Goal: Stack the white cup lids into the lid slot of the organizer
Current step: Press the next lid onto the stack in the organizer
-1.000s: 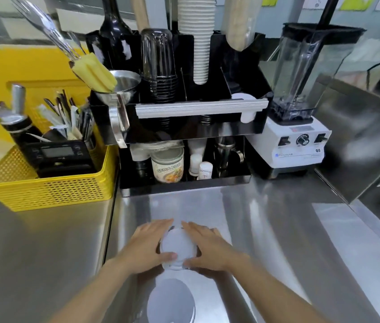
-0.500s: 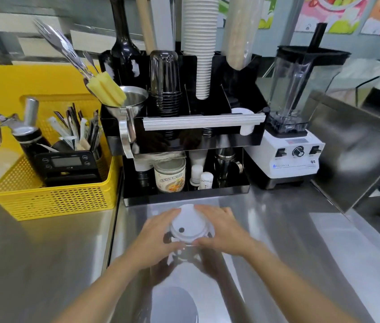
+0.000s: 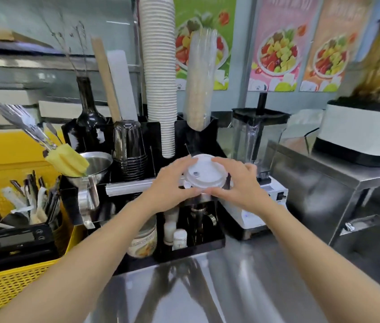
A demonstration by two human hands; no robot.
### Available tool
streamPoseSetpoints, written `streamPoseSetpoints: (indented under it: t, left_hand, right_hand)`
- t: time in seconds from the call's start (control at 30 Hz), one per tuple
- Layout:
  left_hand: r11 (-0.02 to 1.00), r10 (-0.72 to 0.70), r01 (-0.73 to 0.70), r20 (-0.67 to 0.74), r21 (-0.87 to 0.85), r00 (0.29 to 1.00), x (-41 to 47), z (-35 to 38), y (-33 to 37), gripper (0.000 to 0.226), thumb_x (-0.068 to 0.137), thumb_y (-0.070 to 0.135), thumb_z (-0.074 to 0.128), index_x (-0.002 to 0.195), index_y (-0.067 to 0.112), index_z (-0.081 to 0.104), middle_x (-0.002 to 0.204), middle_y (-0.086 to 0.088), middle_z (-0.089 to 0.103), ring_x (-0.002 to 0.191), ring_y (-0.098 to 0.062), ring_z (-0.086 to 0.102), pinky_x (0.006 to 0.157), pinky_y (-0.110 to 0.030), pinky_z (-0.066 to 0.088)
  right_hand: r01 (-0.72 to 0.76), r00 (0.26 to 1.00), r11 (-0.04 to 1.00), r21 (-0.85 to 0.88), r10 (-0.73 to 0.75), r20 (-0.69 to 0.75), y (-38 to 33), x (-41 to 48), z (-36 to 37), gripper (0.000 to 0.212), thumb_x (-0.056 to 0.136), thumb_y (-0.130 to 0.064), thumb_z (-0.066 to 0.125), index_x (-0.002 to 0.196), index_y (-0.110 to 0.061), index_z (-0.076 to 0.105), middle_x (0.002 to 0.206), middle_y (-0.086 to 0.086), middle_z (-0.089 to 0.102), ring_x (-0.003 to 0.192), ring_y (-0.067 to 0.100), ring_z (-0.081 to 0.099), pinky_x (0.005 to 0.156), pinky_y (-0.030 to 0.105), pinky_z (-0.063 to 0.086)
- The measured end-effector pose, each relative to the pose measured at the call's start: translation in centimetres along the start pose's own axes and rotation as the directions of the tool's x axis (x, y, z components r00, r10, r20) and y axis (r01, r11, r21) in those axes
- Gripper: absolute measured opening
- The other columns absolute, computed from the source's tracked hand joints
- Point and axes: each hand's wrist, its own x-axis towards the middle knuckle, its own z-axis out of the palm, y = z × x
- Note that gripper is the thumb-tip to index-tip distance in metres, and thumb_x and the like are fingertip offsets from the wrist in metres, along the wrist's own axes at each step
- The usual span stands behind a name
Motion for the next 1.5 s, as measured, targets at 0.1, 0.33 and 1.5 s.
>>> streamPoseSetpoints:
  t: [0.1,0.33,1.5]
  left_hand:
    - [0.999,-0.008,0.008,-0.011,0.048,1.0,3.3,0.2,0.1,0.065,0.077,0.034,0.07,0.133,0.019,0.041,0.146,-0.003,0.036,0.135,-0.015,0.03,0.109,-0.025,0.019]
    - [0.965,-0.027,0.011,0.055,0.262,0.998,8.7,0.8,-1.5,0.057,0.082,0.038,0.062,0.131,0.018,0.042,0.139,-0.004,0.044,0.131,-0.021,0.035,0.11,-0.039,0.024]
    - [0.876,0.087,-0.083,0.013,0.476,0.996,-4.7,2.0,-5.1,0.062,0.082,0.063,0.033,0.134,0.03,0.039,0.146,0.001,0.038,0.136,-0.016,0.029,0.112,-0.032,0.016]
  right_hand:
    - [-0.051,0.999,0.998,-0.03,0.051,0.002,1.3,2.3,-1.2,0.068,0.072,-0.056,0.065,0.127,-0.023,0.043,0.116,-0.006,0.052,0.105,0.008,0.033,0.096,0.035,0.02]
    - [-0.07,0.99,0.991,-0.117,0.084,0.113,4.4,7.0,-1.1,0.068,0.071,-0.065,0.059,0.124,-0.026,0.041,0.12,-0.004,0.048,0.113,0.014,0.032,0.094,0.033,0.016]
    - [0.085,0.986,0.996,-0.015,-0.082,0.148,3.3,-1.5,5.7,0.078,0.075,-0.067,0.042,0.142,-0.04,0.012,0.153,-0.001,0.023,0.138,0.012,0.019,0.101,0.029,0.011]
